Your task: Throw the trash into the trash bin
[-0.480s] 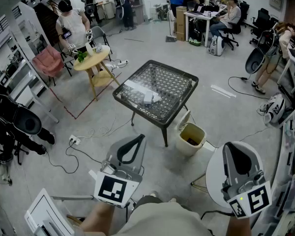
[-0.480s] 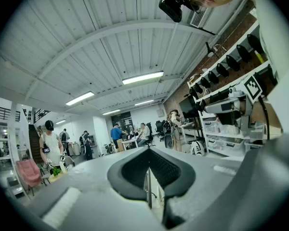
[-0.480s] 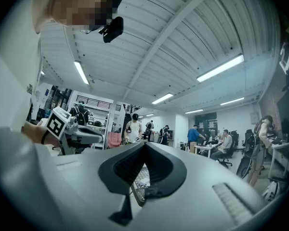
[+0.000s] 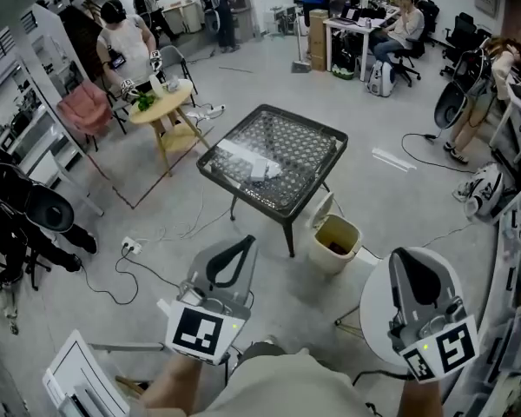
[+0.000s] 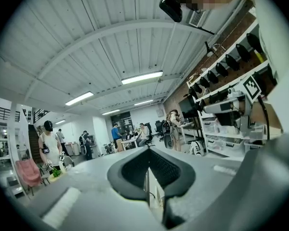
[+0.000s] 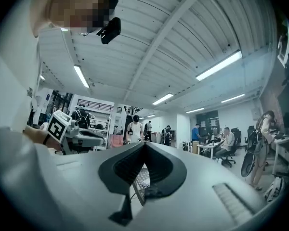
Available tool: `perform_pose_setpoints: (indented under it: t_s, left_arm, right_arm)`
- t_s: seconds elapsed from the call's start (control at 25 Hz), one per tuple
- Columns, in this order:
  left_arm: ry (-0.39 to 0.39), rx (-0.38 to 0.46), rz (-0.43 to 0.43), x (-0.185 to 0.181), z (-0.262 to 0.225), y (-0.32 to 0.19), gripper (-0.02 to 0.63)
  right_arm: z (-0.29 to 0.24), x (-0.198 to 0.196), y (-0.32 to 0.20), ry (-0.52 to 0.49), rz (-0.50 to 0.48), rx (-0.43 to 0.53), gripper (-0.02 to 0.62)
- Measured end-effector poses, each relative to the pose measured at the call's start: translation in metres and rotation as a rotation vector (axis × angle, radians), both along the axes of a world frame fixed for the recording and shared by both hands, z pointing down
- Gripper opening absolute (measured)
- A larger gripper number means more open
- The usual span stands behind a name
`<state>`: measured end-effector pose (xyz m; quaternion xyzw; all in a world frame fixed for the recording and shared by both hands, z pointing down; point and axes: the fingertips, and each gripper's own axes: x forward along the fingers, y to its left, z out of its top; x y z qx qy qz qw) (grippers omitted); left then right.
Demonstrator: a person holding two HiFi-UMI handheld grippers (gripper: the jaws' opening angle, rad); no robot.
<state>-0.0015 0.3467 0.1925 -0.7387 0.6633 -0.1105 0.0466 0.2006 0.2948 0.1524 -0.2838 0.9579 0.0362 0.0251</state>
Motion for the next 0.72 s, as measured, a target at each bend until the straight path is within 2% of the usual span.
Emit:
perform_pose_setpoints:
  t_s: [0.16,0.2,0.24,0.28,0.4,0.56,0.72]
  left_arm:
    - [0.052,0.038,-0.021,-0.002,-0.005,0.001,0.003]
    - [0.061,0.053,-0.03,-0.003,-0.007,0.002,0.097]
    - [0.063,0.068,-0.038,-0.003,-0.011,0.002,0.274]
    - [0.059,0.082,-0.047,-0.003,-0.014,0.003,0.298]
    - [0.038,0.087,-0.072,-0.006,-0.017,0.004,0.298]
    - [0.052,0.061,-0.077,-0.012,-0.009,-0.001,0.298]
    - [0.016,0.061,-0.076,-0.015,-0.007,-0.012,0.298]
  right_arm:
    - [0.006,0.004,-0.001,0.008,0.001,-0.01,0.003]
    - [0.007,0.005,-0.001,0.009,0.0,-0.014,0.003]
    - [0.008,0.006,0.0,0.009,-0.002,-0.017,0.003]
    - [0.008,0.007,0.0,0.009,-0.004,-0.019,0.003]
    - [0.01,0.008,-0.001,0.012,-0.008,-0.024,0.003]
    - [0.015,0.005,-0.005,0.011,-0.015,-0.033,0.003]
    - [0.017,0.0,-0.017,0.015,-0.014,-0.038,0.003]
